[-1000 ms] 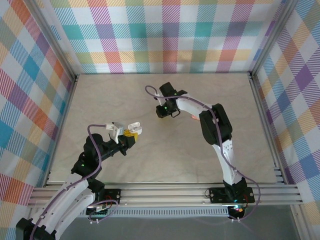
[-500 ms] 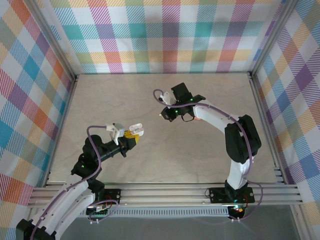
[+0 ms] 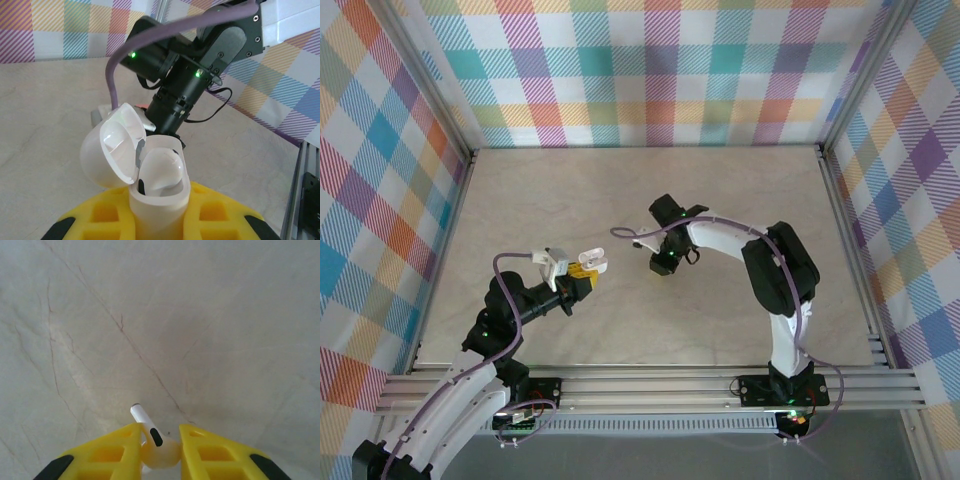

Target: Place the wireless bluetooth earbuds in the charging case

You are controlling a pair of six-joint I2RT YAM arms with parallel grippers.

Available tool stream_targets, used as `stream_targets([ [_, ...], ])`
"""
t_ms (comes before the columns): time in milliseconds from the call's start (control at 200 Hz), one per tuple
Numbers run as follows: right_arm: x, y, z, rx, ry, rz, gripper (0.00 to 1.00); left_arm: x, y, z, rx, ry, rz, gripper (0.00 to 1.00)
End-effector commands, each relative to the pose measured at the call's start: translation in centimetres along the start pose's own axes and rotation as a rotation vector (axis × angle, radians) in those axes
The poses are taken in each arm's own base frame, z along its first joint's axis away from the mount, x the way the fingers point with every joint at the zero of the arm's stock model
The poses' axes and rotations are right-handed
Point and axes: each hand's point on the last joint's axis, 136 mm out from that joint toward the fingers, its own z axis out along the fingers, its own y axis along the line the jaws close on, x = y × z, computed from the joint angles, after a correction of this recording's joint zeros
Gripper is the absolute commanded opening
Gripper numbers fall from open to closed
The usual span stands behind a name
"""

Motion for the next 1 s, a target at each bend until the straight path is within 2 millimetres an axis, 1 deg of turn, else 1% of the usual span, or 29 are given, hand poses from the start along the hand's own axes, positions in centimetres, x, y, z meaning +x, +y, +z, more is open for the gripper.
stream_targets([
  [0, -0.9, -0.2, -0.5, 0.004, 0.004, 0.012, 0.36, -0.1, 0.1, -0.1, -0.002, -0.009, 0.003, 0.0],
  [55, -1.5, -0.4, -1.0, 0.011, -0.006, 0.062, 0.43, -0.1, 0.1, -0.2, -0.004, -0.006, 0.004, 0.0],
  [110, -2.0, -1.0, -1.8, 0.038, -0.012, 0.126, 0.47, -0.1, 0.1, -0.2, -0.005, -0.007, 0.006, 0.0],
  [220, -2.7, -1.6, -3.8, 0.081, -0.021, 0.275, 0.48, -0.3, 0.1, -0.3, -0.009, -0.014, 0.012, 0.0],
  [280, -3.2, -1.9, -5.5, 0.106, -0.049, 0.382, 0.48, -0.4, 0.1, -0.4, -0.008, -0.018, 0.015, 0.0],
  [340, -3.4, -2.1, -6.9, 0.13, -0.082, 0.557, 0.48, -0.4, 0.1, -0.4, -0.011, -0.02, 0.016, 0.0],
  [405, -2.4, -2.3, -8.3, 0.177, -0.085, 0.792, 0.47, -0.3, 0.1, -0.4, -0.012, -0.017, 0.013, 0.0],
  [470, -1.5, -1.4, -8.7, 0.17, -0.091, 0.988, 0.44, -0.2, 0.3, -0.3, -0.018, -0.008, 0.007, 0.0],
  [550, -1.3, 0.2, -8.2, 0.124, -0.122, 1.119, 0.41, 0.0, 0.3, -0.2, -0.019, 0.003, 0.003, 0.0],
  [610, -1.1, 1.2, -7.2, 0.089, -0.125, 1.19, 0.39, 0.0, 0.3, -0.1, -0.015, 0.006, 0.001, 0.0],
  [705, -0.8, 2.0, -5.4, 0.028, -0.105, 1.295, 0.39, -0.1, 0.2, 0.1, -0.007, 0.009, 0.001, 0.0],
  [855, -0.6, 2.4, -3.7, 0.026, -0.1, 1.393, 0.42, -0.1, 0.0, 0.2, 0.008, 0.017, -0.004, 0.0],
  [995, 0.1, 2.1, -2.0, 0.048, -0.08, 1.447, 0.45, 0.0, 0.0, 0.3, 0.015, 0.023, -0.009, 0.0],
])
